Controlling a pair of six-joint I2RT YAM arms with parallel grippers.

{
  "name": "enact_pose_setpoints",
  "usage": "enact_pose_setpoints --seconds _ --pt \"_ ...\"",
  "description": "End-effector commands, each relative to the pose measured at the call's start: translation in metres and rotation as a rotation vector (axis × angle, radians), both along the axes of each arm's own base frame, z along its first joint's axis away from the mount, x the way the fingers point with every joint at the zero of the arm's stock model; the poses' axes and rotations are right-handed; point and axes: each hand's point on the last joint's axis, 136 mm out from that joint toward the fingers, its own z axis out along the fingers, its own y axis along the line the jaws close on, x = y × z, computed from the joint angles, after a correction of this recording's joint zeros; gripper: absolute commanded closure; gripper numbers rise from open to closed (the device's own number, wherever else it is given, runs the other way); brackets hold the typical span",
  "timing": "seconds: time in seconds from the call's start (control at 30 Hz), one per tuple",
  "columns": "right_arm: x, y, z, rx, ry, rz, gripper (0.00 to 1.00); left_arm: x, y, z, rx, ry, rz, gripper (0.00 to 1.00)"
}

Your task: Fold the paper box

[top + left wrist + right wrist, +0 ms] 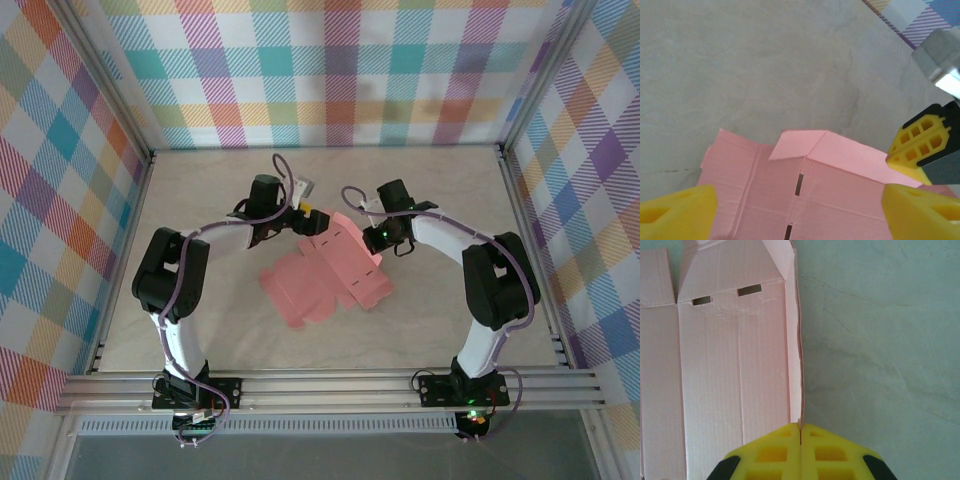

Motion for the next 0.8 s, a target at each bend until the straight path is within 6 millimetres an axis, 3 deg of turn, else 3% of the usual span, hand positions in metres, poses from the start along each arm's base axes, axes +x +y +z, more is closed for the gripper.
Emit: enact_pose_setpoints --seconds 0.0,0.13,0.27,0.43,0.77 --pt "-0.001 0.004 0.006 -0.008 -0.013 0.072 1.0 -0.006 -0.01 0.005 0.034 -0.092 -0.153 0.22" --pt "-0.01 0.005 0.009 0.008 -0.001 0.108 1.0 -0.01 -0.018 0.008 0.078 -0.167 -0.287 0.29" --pt "-0.018 0.009 0.007 0.03 0.028 0.134 1.0 -0.023 -0.022 -0.009 0.128 -0.09 -0.443 0.33" --pt "-0.022 0.01 0.013 0.041 0.034 0.152 1.0 -0.02 -0.022 -0.025 0.171 -0.051 -0.476 0.33" --pt "-0.028 0.015 0.016 0.066 0.068 0.188 1.0 -0.022 -0.03 -0.038 0.158 0.029 -0.593 0.53"
